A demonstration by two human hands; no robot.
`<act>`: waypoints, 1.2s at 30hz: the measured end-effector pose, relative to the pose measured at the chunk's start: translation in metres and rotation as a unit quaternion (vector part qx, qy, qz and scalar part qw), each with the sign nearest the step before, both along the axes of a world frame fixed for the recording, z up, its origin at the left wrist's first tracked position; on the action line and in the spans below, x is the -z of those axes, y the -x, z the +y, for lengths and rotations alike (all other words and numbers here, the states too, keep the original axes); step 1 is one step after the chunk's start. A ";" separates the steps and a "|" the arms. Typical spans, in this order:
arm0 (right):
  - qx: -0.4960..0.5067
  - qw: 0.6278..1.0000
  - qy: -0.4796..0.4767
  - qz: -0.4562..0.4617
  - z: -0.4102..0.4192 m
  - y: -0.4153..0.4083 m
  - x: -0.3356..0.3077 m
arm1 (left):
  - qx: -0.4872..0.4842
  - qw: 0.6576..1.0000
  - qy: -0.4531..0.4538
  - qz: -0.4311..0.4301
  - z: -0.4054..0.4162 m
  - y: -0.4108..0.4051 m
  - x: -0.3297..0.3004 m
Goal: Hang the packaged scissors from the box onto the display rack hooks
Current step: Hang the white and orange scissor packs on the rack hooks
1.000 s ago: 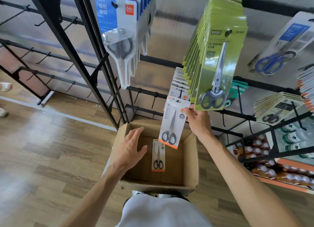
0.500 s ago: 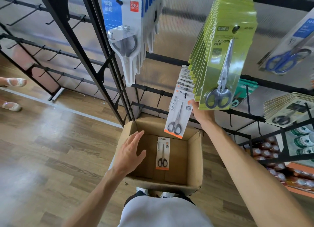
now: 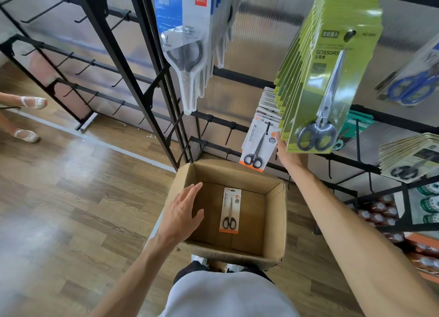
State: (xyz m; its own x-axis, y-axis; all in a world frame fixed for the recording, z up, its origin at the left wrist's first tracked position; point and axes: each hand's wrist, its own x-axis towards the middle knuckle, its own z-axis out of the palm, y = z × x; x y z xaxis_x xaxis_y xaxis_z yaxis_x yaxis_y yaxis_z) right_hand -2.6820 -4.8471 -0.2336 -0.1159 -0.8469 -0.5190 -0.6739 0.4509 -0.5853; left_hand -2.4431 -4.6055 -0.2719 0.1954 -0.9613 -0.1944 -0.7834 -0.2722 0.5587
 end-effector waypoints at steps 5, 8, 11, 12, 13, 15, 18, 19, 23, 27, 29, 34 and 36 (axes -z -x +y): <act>-0.025 0.987 0.160 0.020 0.043 0.000 0.016 | 0.005 1.000 -0.013 0.008 0.003 0.002 0.007; -0.053 0.992 0.107 0.035 0.070 0.003 0.039 | 0.005 1.000 -0.027 0.012 0.004 0.007 0.012; -0.061 0.995 0.068 0.044 0.085 0.004 0.073 | 0.009 0.999 -0.047 0.018 0.007 0.009 0.023; -0.063 0.996 0.055 0.044 0.090 0.003 0.082 | 0.008 0.998 -0.055 0.019 0.008 0.010 0.028; -0.068 0.996 0.044 0.046 0.096 0.002 0.092 | 0.008 0.998 -0.064 0.022 0.009 0.011 0.035; -0.097 0.993 0.019 0.070 0.105 0.001 0.106 | 0.004 0.996 -0.080 0.034 0.012 0.016 0.047; -0.144 0.984 -0.020 0.099 0.116 -0.001 0.130 | 0.000 0.994 -0.103 0.046 0.013 0.027 0.065; -0.158 0.982 -0.032 0.103 0.118 -0.002 0.140 | 0.000 0.993 -0.108 0.049 0.014 0.030 0.073; -0.192 0.972 -0.073 0.116 0.118 -0.008 0.190 | 0.001 0.991 -0.125 0.056 0.010 0.037 0.116; -0.224 0.959 -0.082 0.156 0.107 -0.015 0.243 | -0.008 0.988 -0.145 0.051 -0.006 0.037 0.163; -0.234 0.953 -0.092 0.169 0.102 -0.016 0.269 | -0.018 0.987 -0.154 0.051 -0.011 0.037 0.183; -0.237 0.949 -0.124 0.165 0.083 -0.028 0.336 | -0.004 0.981 -0.187 0.044 -0.021 0.035 0.231; -0.202 0.957 -0.139 0.154 0.077 -0.038 0.370 | -0.005 0.979 -0.200 0.046 -0.026 0.032 0.253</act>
State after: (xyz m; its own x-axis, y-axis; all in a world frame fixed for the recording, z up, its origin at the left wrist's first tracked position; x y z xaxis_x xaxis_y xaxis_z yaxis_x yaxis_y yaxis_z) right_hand -2.6439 -4.7701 -0.6035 0.0085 -0.6895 -0.7242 -0.9477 0.2256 -0.2259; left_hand -2.4754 -4.6319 -0.5246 0.1676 -0.8025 -0.5726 -0.7308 -0.4910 0.4742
